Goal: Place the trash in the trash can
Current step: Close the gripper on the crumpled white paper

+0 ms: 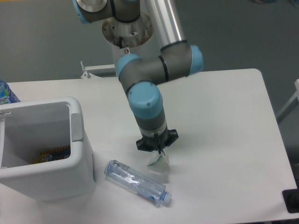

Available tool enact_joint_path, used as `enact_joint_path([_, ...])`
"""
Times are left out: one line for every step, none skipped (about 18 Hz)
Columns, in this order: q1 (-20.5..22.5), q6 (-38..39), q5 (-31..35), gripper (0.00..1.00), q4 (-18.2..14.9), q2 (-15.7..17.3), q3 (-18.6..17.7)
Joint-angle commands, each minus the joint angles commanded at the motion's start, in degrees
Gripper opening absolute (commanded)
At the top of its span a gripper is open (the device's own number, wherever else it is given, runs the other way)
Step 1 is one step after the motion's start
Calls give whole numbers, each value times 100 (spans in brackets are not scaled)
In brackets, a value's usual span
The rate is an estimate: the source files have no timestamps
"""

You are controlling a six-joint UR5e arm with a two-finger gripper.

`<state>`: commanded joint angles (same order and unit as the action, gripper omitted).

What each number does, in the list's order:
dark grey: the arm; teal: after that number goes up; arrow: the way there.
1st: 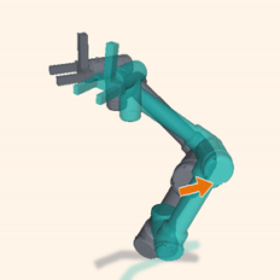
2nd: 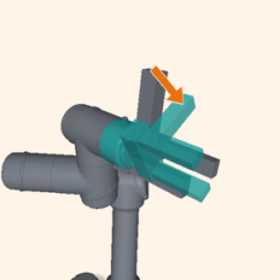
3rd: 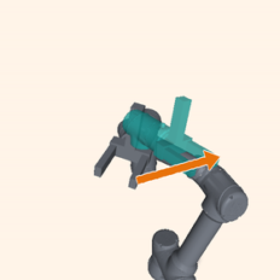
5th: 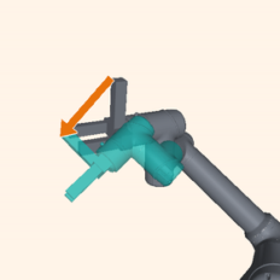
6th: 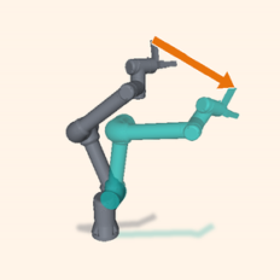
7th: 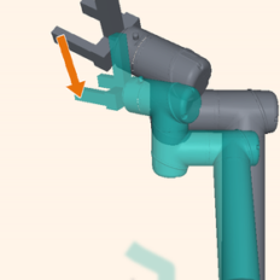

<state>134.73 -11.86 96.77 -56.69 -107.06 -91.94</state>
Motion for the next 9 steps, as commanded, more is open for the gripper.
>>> enact_joint_path([53,-9,-18,0,0,132,88])
enact_joint_path([71,-10,-87,0,0,185,184])
enact_joint_path([106,-10,-236,0,0,203,290])
enact_joint_path([193,-10,-490,0,0,221,421])
enact_joint_path([307,25,-806,0,0,282,562])
enact_joint_path([448,78,-1183,0,0,387,694])
enact_joint_path([562,122,-1543,0,0,423,852])
enact_joint_path([633,209,-1852,0,0,432,975])
enact_joint_path([695,349,-2098,0,0,432,1098])
